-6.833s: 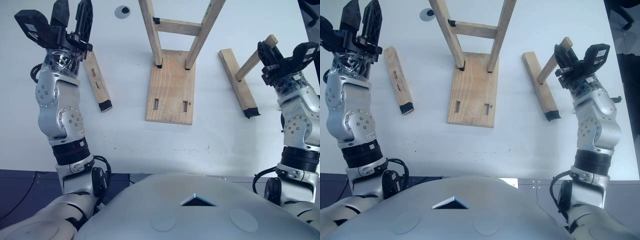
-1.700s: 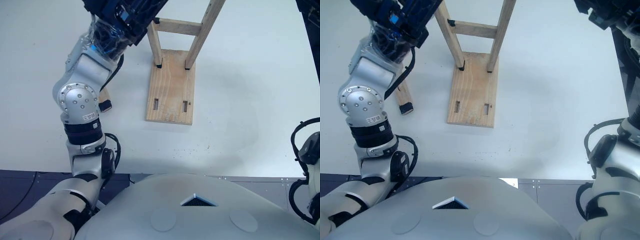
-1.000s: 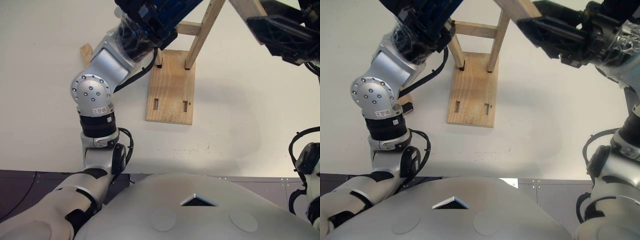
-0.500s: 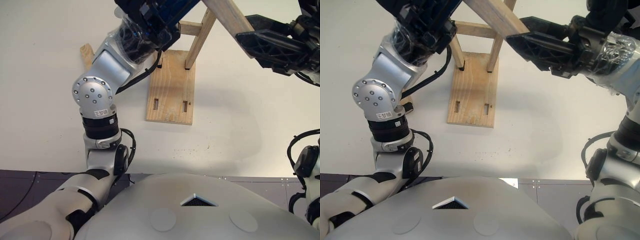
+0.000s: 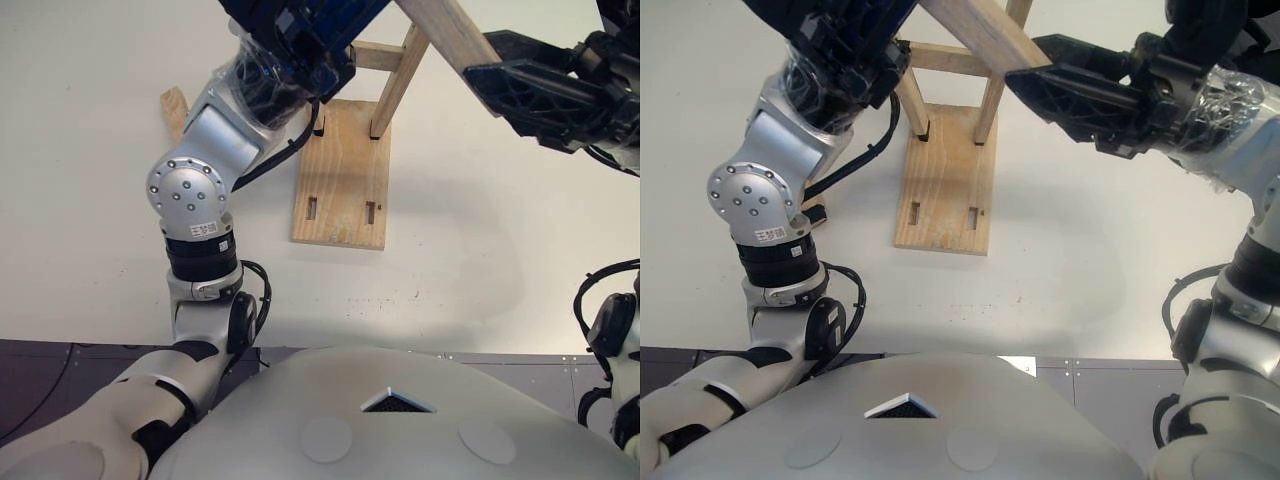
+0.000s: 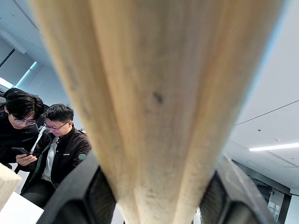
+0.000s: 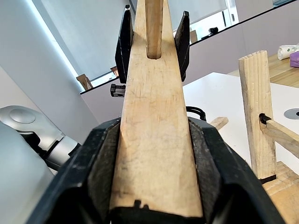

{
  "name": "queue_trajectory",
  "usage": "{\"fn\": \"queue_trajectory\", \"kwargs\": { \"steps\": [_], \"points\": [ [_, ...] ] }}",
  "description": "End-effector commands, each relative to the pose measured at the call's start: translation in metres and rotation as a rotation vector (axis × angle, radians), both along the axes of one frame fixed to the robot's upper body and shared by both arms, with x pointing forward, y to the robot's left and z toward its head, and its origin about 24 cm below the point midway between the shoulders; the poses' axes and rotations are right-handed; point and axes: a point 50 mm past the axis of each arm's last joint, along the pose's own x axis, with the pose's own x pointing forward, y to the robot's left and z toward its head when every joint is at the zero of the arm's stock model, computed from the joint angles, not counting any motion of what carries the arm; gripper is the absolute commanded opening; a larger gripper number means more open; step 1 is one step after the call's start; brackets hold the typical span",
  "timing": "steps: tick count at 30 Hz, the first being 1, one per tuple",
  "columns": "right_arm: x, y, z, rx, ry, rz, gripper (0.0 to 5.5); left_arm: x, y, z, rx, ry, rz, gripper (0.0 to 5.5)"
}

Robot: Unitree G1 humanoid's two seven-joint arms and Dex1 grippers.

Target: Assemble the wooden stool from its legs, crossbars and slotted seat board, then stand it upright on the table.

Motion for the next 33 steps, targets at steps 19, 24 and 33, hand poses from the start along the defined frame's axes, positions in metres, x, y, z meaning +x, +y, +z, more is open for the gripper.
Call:
{"fn": "queue_trajectory", "kwargs": {
  "steps": [19,24,33],
  "points": [
    [0.001,-0.006,-0.02,-0.149,-0.007,-0.016,5.4,0.009,0.01,-0.005,0.061,-0.01,0.096,2.03],
    [0.002,-0.012,-0.019,-0.151,-0.012,-0.015,5.4,0.01,0.012,-0.006,0.082,-0.013,0.118,2.03],
    [0.0,-0.033,-0.021,-0.162,-0.006,0.019,5.4,0.012,0.021,-0.013,0.175,-0.038,0.194,2.03]
  ]
}}
